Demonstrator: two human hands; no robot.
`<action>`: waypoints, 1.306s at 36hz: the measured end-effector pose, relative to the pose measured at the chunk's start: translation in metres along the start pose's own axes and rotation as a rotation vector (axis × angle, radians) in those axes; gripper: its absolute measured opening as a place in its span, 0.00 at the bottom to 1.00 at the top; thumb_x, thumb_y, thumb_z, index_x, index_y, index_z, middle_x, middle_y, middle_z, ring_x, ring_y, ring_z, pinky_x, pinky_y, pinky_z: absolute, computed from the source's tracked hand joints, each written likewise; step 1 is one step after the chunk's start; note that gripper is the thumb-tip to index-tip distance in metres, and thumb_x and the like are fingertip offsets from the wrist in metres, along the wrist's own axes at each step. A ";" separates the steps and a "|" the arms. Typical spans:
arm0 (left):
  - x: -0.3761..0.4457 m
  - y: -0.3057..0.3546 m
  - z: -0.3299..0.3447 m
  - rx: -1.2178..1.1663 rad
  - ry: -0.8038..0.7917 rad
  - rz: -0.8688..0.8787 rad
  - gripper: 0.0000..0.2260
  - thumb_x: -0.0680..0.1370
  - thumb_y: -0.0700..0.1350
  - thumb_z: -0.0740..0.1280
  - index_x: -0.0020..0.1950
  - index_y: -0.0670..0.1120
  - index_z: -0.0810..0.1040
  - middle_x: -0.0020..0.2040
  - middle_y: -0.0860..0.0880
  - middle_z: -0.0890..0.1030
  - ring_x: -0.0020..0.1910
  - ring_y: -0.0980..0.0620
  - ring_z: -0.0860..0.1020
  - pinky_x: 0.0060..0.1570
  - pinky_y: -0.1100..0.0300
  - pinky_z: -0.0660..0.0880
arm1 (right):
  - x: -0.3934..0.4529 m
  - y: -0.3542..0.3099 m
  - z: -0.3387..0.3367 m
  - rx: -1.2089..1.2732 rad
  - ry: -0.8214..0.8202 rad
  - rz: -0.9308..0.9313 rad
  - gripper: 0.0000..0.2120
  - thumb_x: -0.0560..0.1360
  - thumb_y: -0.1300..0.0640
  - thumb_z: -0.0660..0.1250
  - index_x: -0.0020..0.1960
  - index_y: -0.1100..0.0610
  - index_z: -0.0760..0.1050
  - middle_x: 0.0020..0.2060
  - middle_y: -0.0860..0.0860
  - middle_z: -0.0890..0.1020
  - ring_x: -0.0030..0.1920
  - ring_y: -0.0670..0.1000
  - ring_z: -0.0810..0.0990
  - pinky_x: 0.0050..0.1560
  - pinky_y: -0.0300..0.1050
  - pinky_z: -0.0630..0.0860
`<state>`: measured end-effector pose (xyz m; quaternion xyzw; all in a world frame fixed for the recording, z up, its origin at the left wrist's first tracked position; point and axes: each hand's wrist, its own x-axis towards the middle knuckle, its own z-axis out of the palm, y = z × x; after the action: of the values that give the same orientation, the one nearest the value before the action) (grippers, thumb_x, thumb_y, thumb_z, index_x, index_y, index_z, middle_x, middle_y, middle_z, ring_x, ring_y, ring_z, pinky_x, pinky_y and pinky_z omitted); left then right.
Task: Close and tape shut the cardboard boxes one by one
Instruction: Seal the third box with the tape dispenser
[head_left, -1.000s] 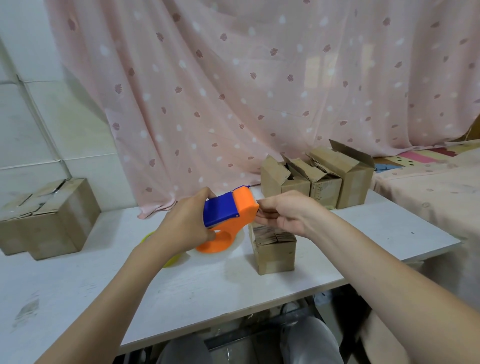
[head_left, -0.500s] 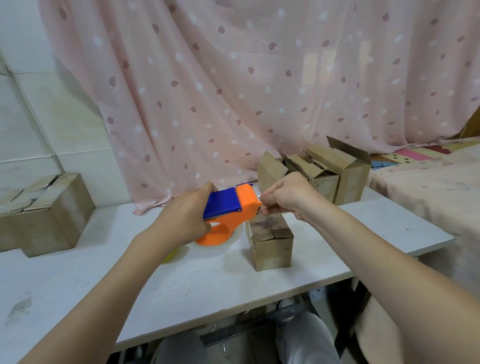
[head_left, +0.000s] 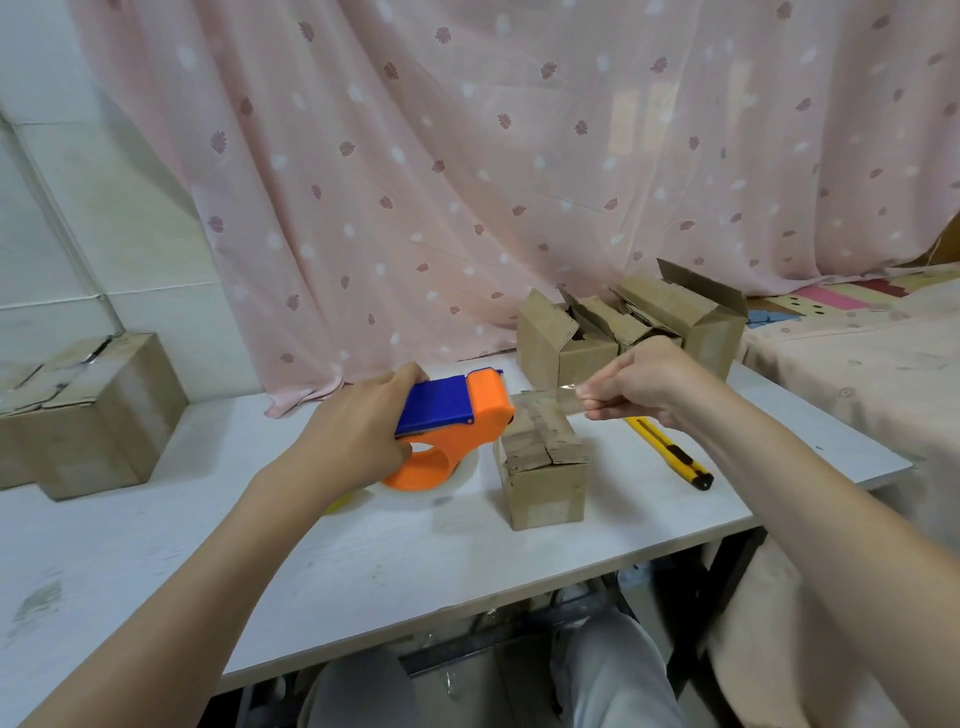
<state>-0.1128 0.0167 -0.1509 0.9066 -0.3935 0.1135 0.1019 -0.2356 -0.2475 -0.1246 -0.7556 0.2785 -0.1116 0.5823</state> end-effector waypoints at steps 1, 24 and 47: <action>0.000 0.001 0.001 0.011 0.004 0.005 0.24 0.70 0.39 0.68 0.62 0.53 0.67 0.49 0.53 0.75 0.43 0.48 0.73 0.34 0.57 0.65 | 0.000 0.001 -0.001 -0.011 -0.001 0.005 0.07 0.70 0.71 0.75 0.47 0.73 0.81 0.40 0.66 0.85 0.33 0.56 0.85 0.32 0.40 0.81; -0.007 -0.011 0.021 0.062 -0.041 -0.018 0.22 0.71 0.37 0.65 0.63 0.53 0.66 0.50 0.52 0.74 0.46 0.49 0.74 0.43 0.53 0.75 | 0.000 0.023 -0.012 -0.015 0.018 0.048 0.05 0.71 0.71 0.74 0.45 0.73 0.81 0.40 0.67 0.84 0.37 0.59 0.86 0.34 0.42 0.83; -0.002 -0.003 0.044 0.237 -0.009 0.120 0.42 0.78 0.42 0.60 0.71 0.73 0.32 0.46 0.51 0.67 0.40 0.51 0.66 0.40 0.59 0.64 | 0.019 0.048 -0.002 -0.105 0.029 0.135 0.12 0.70 0.71 0.76 0.50 0.73 0.78 0.38 0.66 0.84 0.35 0.59 0.86 0.40 0.50 0.85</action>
<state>-0.1061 0.0084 -0.1933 0.8877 -0.4312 0.1609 -0.0147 -0.2353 -0.2677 -0.1719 -0.7629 0.3426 -0.0682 0.5440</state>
